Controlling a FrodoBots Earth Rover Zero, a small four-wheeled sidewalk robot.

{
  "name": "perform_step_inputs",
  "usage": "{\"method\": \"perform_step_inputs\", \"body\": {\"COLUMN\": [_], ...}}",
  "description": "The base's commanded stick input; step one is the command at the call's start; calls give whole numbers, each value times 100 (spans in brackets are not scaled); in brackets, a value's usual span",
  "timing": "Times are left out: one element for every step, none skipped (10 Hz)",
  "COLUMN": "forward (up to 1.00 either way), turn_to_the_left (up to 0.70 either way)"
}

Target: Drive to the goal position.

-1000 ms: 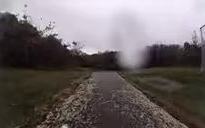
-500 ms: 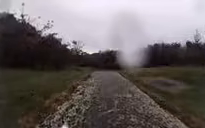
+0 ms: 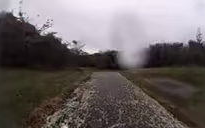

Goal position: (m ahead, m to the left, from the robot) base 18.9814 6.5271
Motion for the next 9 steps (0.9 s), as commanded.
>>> {"method": "perform_step_inputs", "body": {"forward": [70,70,70,70,70,70,70,70,70], "turn_to_the_left": [0,0,0,0,0,0,0,0,0]}}
